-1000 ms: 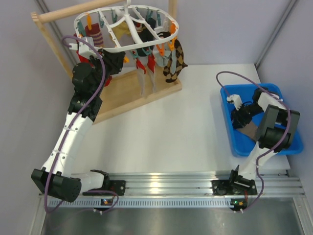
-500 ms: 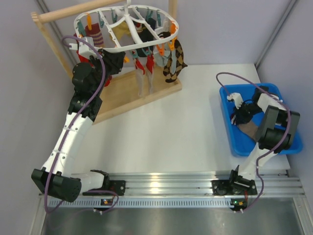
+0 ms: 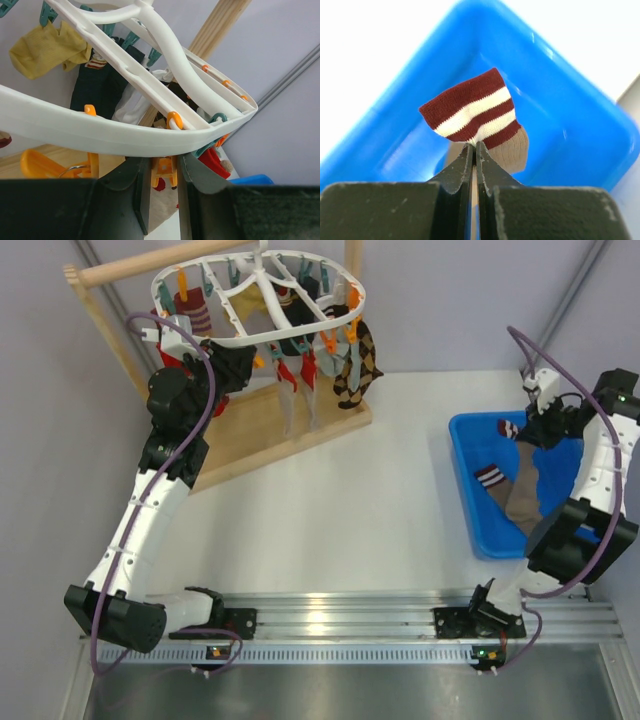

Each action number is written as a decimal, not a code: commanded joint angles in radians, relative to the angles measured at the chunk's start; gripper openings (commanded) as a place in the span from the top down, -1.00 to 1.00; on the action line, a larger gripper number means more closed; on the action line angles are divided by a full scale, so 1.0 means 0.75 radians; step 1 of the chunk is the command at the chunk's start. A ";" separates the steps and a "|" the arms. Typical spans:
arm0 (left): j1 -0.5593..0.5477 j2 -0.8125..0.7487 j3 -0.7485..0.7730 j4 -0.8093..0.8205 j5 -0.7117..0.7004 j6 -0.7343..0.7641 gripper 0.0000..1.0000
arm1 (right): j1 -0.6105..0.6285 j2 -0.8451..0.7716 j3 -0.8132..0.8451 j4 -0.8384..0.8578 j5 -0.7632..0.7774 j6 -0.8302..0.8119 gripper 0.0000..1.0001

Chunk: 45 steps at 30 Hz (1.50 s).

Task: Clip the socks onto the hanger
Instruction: Pick up the sock from the bin, then clamp the sock onto the hanger.

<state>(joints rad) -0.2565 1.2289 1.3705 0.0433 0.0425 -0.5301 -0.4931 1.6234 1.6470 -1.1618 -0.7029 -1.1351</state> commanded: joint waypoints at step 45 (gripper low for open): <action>0.013 0.014 -0.007 0.053 0.078 -0.136 1.00 | 1.696 0.198 0.089 1.979 0.702 1.792 1.00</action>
<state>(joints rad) -0.2489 1.2282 1.3708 0.0452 0.0895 -0.6117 0.7692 1.7874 1.6577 0.2462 -0.1928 0.1883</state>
